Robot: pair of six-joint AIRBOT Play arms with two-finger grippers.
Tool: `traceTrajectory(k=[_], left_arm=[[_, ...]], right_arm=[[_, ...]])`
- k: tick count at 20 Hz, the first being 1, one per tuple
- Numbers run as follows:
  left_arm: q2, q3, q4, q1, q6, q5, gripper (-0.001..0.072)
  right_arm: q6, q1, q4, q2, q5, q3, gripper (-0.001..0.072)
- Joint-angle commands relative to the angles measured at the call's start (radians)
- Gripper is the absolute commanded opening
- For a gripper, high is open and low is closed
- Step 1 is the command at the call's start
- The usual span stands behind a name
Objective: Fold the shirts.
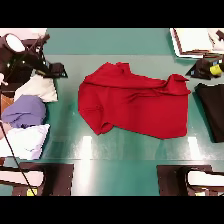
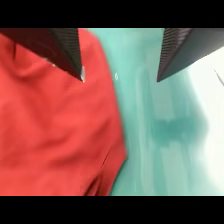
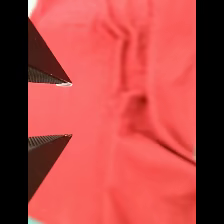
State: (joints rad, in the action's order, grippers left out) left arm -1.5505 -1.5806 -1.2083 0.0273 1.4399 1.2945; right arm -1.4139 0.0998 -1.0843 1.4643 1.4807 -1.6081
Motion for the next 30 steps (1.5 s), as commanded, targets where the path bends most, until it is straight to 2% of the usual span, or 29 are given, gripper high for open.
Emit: traceTrajectory(k=[1,6,9,14,15,16,17,18,19,21,23,25,28,30], left_arm=[[0.059,0.225,0.069,0.016,-0.018,-0.016,0.054],[0.065,0.512,0.237,0.016,-0.069,-0.171,0.054],[0.061,0.595,0.37,0.016,-0.142,-0.232,0.054],[0.057,0.618,0.363,-0.074,-0.139,-0.265,0.0539],[0.057,0.616,0.363,-0.098,-0.138,-0.282,0.0501],[0.058,0.61,0.364,-0.108,-0.135,-0.281,0.0281],[0.06,0.598,0.364,-0.108,-0.135,-0.274,0.0092],[0.067,0.58,0.359,-0.106,-0.135,-0.263,0.0024],[0.083,0.558,0.344,-0.106,-0.131,-0.256,0.0024],[0.132,0.515,0.313,-0.106,-0.131,-0.254,0.0023],[0.193,0.489,0.293,-0.106,-0.132,-0.254,0.0024],[0.229,0.483,0.291,-0.106,-0.132,-0.252,0.0024],[0.233,0.483,0.287,-0.106,-0.132,-0.229,0.0024],[0.233,0.483,0.287,-0.106,-0.132,-0.229,0.0024]], right_arm=[[0.039,0.024,0.074,-0.165,-0.079,0.284,0.0359],[0.046,0.022,0.072,-0.311,-0.134,0.504,0.0359],[0.046,0.022,0.072,-0.356,-0.156,0.552,0.0359],[0.045,0.022,0.073,-0.363,-0.149,0.549,0.0359],[0.045,0.022,0.072,-0.363,-0.138,0.549,0.0359],[0.045,0.029,0.063,-0.363,-0.12,0.549,0.0359],[0.045,0.043,0.061,-0.363,-0.095,0.549,0.0359],[0.045,0.07,0.06,-0.363,-0.066,0.55,0.0359],[0.045,0.098,0.054,-0.363,-0.032,0.551,0.0359],[0.014,0.161,-0.05,-0.376,0.028,0.58,0.0359],[-0.014,0.232,-0.161,-0.425,0.018,0.69,0.037],[-0.018,0.322,-0.166,-0.478,0.011,0.84,0.0549],[-0.018,0.41,-0.139,-0.529,-0.025,1.049,0.055],[-0.016,0.415,-0.047,-0.542,-0.086,1.145,0.0526]])
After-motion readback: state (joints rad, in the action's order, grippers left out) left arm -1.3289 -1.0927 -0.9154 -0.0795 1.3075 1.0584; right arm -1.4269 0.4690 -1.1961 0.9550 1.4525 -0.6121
